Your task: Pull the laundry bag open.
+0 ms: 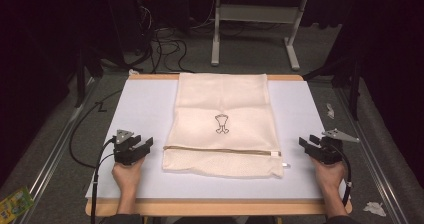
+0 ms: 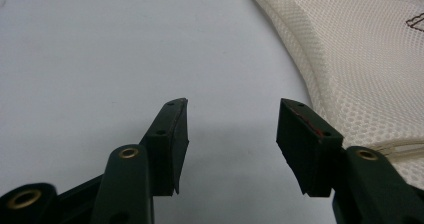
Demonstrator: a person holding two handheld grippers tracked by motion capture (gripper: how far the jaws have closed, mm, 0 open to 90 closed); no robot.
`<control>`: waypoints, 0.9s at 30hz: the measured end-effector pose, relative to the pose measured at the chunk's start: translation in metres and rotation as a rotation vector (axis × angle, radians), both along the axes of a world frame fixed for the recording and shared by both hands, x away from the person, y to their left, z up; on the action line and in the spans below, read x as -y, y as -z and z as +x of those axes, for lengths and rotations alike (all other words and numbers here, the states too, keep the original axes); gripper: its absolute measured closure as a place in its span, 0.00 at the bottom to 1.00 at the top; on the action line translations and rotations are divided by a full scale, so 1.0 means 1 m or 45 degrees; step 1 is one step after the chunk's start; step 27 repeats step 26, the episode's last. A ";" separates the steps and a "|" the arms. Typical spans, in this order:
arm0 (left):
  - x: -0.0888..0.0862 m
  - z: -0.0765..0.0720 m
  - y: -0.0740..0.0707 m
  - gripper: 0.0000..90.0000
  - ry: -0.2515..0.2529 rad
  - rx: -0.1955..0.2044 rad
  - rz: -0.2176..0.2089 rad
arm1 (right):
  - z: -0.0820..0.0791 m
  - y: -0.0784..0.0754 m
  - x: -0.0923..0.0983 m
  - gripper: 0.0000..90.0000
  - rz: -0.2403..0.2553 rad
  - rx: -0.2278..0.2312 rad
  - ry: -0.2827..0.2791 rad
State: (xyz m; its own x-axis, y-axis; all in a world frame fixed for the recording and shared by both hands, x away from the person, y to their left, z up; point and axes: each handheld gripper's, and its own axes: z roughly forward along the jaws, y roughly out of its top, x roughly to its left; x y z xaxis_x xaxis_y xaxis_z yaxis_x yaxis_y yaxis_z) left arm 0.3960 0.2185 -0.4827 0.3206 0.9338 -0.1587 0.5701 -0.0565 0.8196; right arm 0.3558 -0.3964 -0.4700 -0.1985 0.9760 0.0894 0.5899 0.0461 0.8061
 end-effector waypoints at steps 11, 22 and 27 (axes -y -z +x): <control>0.000 0.001 0.001 0.51 -0.009 -0.018 0.008 | 0.003 0.004 -0.002 0.54 -0.021 -0.019 0.022; 0.001 -0.002 0.002 0.50 0.006 0.020 0.008 | 0.006 0.007 0.000 0.50 -0.011 -0.066 0.042; 0.000 -0.001 0.002 0.49 0.013 0.007 -0.005 | 0.006 0.007 -0.001 0.49 -0.025 -0.061 0.034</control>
